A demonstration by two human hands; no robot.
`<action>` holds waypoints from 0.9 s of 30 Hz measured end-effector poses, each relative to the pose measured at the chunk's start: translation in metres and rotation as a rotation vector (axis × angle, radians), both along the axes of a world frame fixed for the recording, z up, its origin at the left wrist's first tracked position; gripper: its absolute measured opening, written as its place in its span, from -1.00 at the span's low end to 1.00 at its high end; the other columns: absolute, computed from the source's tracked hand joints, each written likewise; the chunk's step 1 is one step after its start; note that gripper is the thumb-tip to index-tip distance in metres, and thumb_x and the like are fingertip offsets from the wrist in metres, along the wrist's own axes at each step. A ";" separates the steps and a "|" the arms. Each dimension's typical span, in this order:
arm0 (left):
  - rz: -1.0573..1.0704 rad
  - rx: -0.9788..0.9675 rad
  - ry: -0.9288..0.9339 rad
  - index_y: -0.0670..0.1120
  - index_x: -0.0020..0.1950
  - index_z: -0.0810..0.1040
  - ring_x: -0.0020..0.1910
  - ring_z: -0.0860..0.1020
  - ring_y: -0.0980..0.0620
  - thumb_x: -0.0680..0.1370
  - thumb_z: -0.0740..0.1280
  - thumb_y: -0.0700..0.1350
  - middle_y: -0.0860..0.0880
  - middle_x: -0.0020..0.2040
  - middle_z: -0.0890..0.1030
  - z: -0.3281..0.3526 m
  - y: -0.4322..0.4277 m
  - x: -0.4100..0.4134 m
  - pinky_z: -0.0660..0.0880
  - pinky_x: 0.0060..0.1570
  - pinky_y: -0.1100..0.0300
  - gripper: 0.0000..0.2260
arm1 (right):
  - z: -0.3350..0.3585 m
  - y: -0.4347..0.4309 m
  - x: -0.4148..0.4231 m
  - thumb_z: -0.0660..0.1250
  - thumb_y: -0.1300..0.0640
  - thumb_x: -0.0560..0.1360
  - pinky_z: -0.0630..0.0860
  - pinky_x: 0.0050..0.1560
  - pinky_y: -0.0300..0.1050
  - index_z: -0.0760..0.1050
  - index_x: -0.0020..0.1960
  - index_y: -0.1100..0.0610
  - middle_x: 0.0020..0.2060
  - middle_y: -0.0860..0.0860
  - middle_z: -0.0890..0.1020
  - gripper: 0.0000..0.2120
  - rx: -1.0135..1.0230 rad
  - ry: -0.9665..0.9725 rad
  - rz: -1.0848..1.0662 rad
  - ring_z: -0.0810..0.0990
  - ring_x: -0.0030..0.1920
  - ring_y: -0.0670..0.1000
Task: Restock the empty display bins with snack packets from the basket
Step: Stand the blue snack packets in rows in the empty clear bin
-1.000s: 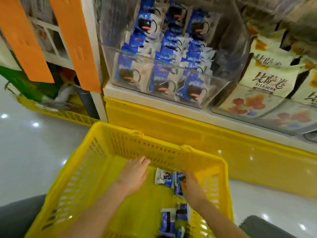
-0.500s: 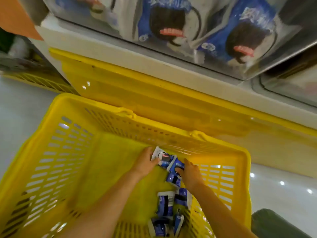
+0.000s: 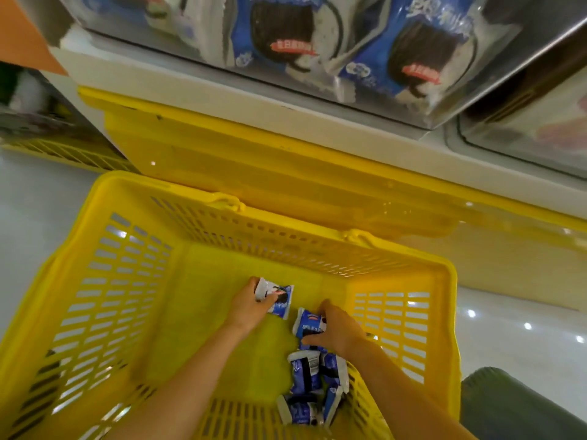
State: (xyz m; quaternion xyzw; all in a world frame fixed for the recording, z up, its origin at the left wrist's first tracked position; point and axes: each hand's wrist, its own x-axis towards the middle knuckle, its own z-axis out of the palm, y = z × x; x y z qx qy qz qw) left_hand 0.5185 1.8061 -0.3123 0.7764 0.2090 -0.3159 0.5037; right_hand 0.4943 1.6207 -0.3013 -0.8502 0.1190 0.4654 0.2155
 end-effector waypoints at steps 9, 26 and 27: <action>0.024 0.013 0.057 -0.19 0.44 0.27 0.28 0.41 -0.08 0.58 0.27 -0.13 -0.15 0.43 0.33 0.046 0.034 -0.013 0.38 0.15 0.08 -0.55 | 0.066 0.018 0.016 0.46 -0.18 0.34 0.42 -0.10 -0.40 0.46 0.14 -0.01 0.01 -0.17 0.49 -0.54 0.262 -0.128 -0.163 0.53 -0.04 -0.22; -0.077 -0.579 -0.235 0.07 0.18 0.48 -0.02 0.65 0.03 0.50 0.33 -0.02 0.02 0.01 0.68 0.251 0.069 -0.015 0.59 -0.14 0.14 -0.75 | 0.293 0.045 0.044 0.36 0.08 0.49 0.40 -0.34 -0.47 0.52 -0.10 -0.03 -0.32 -0.19 0.59 -0.97 0.567 -0.795 -0.180 0.52 -0.38 -0.33; -0.077 -0.568 -0.273 0.07 0.18 0.48 -0.02 0.65 0.04 0.49 0.33 0.00 0.03 0.01 0.68 0.263 0.076 -0.012 0.58 -0.17 0.17 -0.73 | 0.313 0.046 0.049 0.33 0.05 0.50 0.38 -0.36 -0.48 0.51 -0.12 -0.07 -0.35 -0.21 0.59 -0.96 0.561 -0.840 -0.146 0.52 -0.39 -0.33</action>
